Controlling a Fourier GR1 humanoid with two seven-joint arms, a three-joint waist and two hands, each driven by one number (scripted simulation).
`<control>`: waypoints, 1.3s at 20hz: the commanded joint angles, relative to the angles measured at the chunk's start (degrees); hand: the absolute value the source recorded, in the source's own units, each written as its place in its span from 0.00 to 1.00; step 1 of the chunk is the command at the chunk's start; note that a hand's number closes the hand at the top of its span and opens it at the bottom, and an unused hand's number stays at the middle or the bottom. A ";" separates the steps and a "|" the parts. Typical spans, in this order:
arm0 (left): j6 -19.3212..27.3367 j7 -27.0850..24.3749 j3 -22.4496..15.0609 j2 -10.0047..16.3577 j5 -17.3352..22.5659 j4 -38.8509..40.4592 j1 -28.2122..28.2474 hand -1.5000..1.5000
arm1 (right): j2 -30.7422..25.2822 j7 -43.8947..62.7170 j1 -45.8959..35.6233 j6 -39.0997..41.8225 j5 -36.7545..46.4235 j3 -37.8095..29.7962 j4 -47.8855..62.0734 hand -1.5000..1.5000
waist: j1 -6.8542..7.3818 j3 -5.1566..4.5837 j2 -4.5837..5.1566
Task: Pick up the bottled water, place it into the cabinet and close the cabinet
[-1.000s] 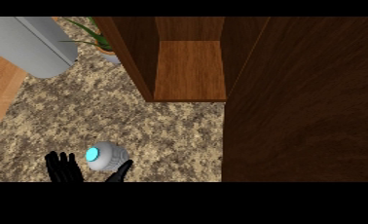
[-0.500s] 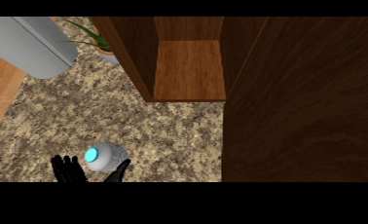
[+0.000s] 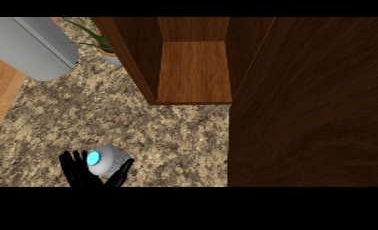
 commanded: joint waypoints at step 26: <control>-18.27 7.86 -11.53 10.20 -5.95 4.69 -17.45 1.00 | 0.03 0.20 1.08 1.13 -2.23 -0.82 -5.93 0.00 | -0.92 0.03 0.06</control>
